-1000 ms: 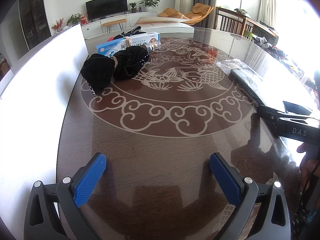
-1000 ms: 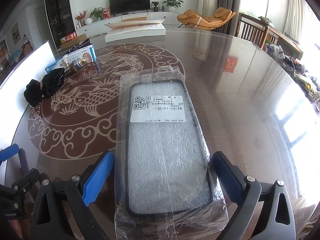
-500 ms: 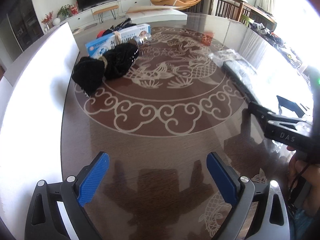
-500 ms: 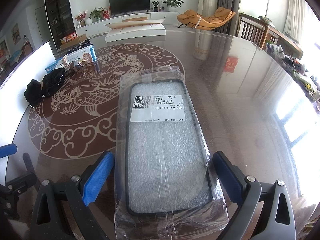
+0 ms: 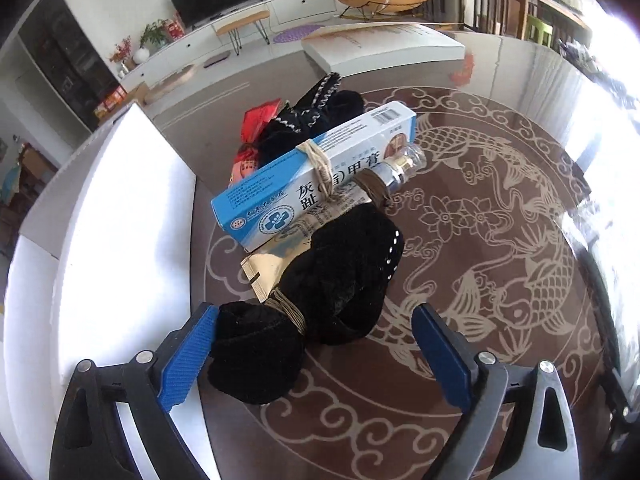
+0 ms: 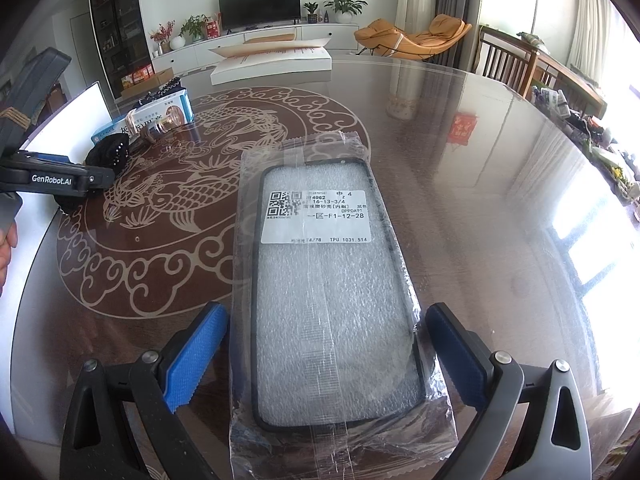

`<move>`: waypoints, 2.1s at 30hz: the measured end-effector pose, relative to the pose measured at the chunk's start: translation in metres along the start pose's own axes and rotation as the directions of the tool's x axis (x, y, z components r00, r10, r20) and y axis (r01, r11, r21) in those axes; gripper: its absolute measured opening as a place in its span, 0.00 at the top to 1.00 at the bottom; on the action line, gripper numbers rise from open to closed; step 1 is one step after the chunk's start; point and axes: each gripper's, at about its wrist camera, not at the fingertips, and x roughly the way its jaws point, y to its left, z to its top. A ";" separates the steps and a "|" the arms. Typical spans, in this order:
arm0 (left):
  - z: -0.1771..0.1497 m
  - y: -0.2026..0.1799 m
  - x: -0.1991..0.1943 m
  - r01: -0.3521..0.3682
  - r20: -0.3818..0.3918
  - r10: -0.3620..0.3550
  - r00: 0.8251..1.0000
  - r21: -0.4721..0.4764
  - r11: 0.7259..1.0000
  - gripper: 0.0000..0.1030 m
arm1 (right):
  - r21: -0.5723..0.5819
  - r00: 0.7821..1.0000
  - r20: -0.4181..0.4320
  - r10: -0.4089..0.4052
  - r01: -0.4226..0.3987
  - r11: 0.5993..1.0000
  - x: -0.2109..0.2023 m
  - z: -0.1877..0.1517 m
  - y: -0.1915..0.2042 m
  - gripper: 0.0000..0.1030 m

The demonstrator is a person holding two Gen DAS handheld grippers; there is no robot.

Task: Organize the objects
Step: 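Grasp the black gloves with the left tool while the right tool holds the phone case, then carry the gloves and phone case over the white bin and open both tools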

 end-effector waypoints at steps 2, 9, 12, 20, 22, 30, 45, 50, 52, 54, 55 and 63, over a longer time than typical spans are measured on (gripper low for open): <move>-0.012 0.013 0.000 0.143 0.013 -0.143 0.990 -0.095 0.985 0.62 | -0.001 1.000 0.000 0.000 0.000 1.000 0.000 0.000 0.001 0.03; -0.076 -0.019 -0.043 0.275 -0.005 -0.276 0.961 -0.043 0.960 0.58 | -0.004 1.000 -0.003 -0.003 0.003 1.000 0.000 0.000 0.000 0.02; -0.092 -0.029 -0.053 0.297 -0.012 -0.297 0.955 -0.023 0.955 0.35 | 0.001 1.000 -0.001 0.001 -0.001 1.000 -0.001 0.000 0.000 0.02; -0.087 -0.052 -0.040 0.220 0.055 -0.227 0.972 0.120 0.968 0.51 | -0.006 1.000 -0.019 0.004 -0.004 1.000 0.003 0.003 -0.001 0.00; -0.086 -0.054 -0.044 0.217 0.071 -0.227 0.971 0.122 0.969 0.70 | -0.008 0.999 -0.039 0.003 -0.003 1.000 0.006 0.008 -0.002 0.03; -0.116 -0.014 -0.103 0.458 0.156 -0.444 0.882 -0.070 0.886 0.71 | 0.346 0.932 -0.044 0.360 -0.323 0.881 -0.011 0.016 -0.044 0.26; -0.194 0.240 -0.182 0.184 0.288 -0.063 0.955 -0.417 0.890 0.71 | -0.002 0.685 0.011 0.728 -0.728 0.685 -0.141 0.072 0.213 0.26; -0.214 0.266 -0.153 0.019 0.111 0.036 0.993 -0.457 0.889 0.49 | -0.191 0.736 -0.067 0.673 -0.672 0.716 -0.140 0.061 0.306 0.23; -0.224 0.270 -0.143 -0.005 0.070 0.045 0.997 -0.494 0.869 0.23 | -0.220 0.750 -0.135 0.648 -0.660 0.718 -0.126 0.055 0.331 0.19; -0.230 0.271 -0.143 0.022 0.097 0.035 0.995 -0.529 0.848 0.22 | -0.198 0.747 -0.154 0.647 -0.665 0.720 -0.117 0.052 0.333 0.19; -0.232 0.270 -0.145 0.039 0.119 0.030 0.992 -0.537 0.843 0.22 | -0.186 0.744 -0.133 0.655 -0.668 0.720 -0.117 0.052 0.326 0.19; -0.204 0.208 -0.161 0.128 0.244 -0.025 0.969 -0.416 0.900 0.22 | -0.150 0.869 0.113 0.482 -0.464 0.873 -0.107 0.047 0.210 0.05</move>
